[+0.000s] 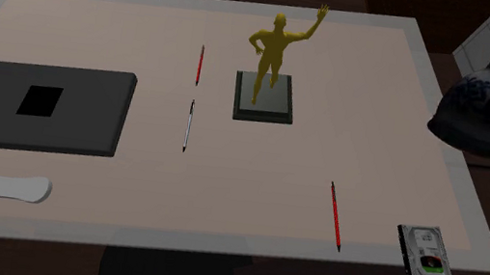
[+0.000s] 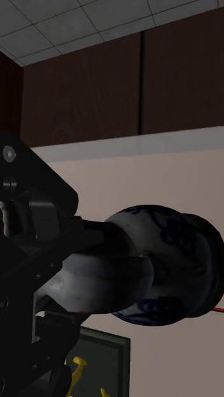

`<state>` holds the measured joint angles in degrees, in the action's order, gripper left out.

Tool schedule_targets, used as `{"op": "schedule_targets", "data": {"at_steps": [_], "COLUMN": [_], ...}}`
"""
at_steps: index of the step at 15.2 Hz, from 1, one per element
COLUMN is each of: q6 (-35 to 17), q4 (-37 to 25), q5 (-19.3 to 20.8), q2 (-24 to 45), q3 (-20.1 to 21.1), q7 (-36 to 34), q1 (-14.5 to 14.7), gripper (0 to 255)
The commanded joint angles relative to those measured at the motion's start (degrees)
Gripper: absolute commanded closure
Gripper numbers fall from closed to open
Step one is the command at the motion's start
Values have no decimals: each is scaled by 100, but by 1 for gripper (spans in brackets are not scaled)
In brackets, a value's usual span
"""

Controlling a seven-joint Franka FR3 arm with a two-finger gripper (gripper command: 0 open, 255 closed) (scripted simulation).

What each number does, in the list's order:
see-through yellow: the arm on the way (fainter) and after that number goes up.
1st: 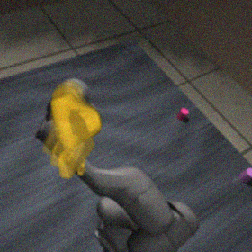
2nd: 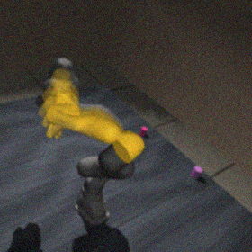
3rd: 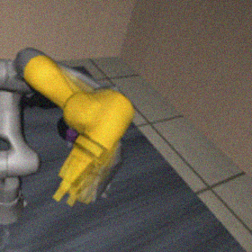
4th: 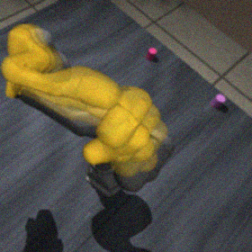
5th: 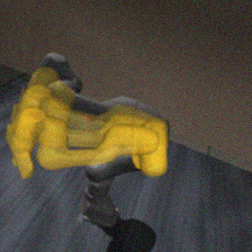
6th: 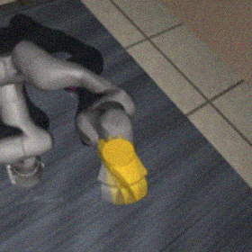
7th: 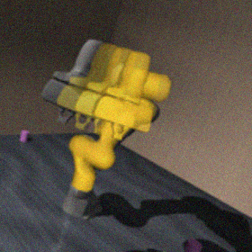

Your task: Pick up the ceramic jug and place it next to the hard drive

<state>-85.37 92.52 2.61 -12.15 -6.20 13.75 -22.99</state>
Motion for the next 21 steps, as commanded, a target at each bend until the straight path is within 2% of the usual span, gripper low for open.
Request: {"op": "schedule_targets", "data": {"at_steps": [1,3,21], "q6": [126,280,-1216], "q4": [-423,-854,1181], "q5": [-18,-61,28], "q2": [268,541,-4], "q3": [-188,-359,-332], "q7": [307,585,493], "q1": [-103,-208,-213], "gripper": [255,255,255]}}
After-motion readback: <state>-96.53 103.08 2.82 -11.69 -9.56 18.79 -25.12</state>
